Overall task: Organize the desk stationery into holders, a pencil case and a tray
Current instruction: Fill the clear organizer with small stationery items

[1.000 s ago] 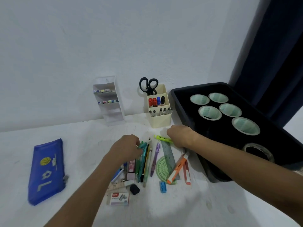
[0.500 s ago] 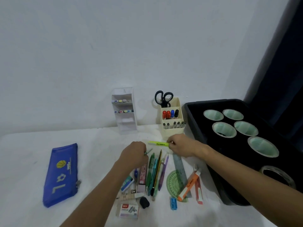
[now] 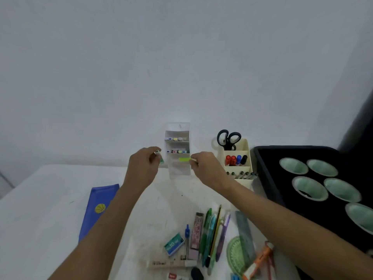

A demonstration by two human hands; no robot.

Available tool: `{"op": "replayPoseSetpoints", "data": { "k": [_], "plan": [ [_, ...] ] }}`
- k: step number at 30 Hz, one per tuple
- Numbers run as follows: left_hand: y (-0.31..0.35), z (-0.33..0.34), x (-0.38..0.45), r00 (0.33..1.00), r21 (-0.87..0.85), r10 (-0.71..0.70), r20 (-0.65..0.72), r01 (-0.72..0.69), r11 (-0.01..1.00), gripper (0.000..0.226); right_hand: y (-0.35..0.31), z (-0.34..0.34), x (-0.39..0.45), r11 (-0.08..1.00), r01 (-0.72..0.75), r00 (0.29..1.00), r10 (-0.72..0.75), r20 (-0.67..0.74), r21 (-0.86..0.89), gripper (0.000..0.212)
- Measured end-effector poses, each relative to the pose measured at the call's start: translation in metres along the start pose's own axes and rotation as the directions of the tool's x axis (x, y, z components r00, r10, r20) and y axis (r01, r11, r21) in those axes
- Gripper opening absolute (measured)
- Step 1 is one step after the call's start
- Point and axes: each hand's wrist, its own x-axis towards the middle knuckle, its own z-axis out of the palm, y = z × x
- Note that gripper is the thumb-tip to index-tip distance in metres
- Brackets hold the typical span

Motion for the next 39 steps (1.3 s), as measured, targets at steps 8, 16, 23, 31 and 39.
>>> {"op": "replayPoseSetpoints", "data": {
  "k": [8, 16, 23, 31, 39],
  "plan": [
    [-0.003, 0.026, 0.001, 1.0, -0.065, 0.012, 0.018, -0.011, 0.998, 0.018, 0.001, 0.034, 0.02, 0.997, -0.056, 0.998, 0.056, -0.005, -0.044, 0.025],
    [-0.007, 0.037, 0.003, 0.995, -0.151, 0.071, -0.07, -0.081, 0.985, 0.019, 0.004, 0.053, 0.036, 0.992, -0.123, 0.992, 0.123, 0.008, 0.006, 0.028],
    [-0.028, 0.058, -0.002, 0.996, -0.049, 0.085, 0.023, -0.084, 0.995, 0.023, 0.003, 0.064, 0.041, 0.988, -0.139, 0.99, 0.139, 0.002, 0.066, 0.026],
    [-0.03, 0.079, 0.016, 0.987, 0.14, 0.034, 0.155, -0.056, 0.989, 0.025, 0.002, 0.073, 0.047, 0.987, -0.151, 0.987, 0.148, 0.062, 0.056, 0.023],
    [-0.034, 0.083, 0.017, 0.986, 0.118, 0.022, 0.166, -0.043, 0.992, 0.022, -0.001, 0.08, 0.048, 0.995, -0.085, 0.994, 0.081, 0.073, 0.047, 0.025]
  ]
}}
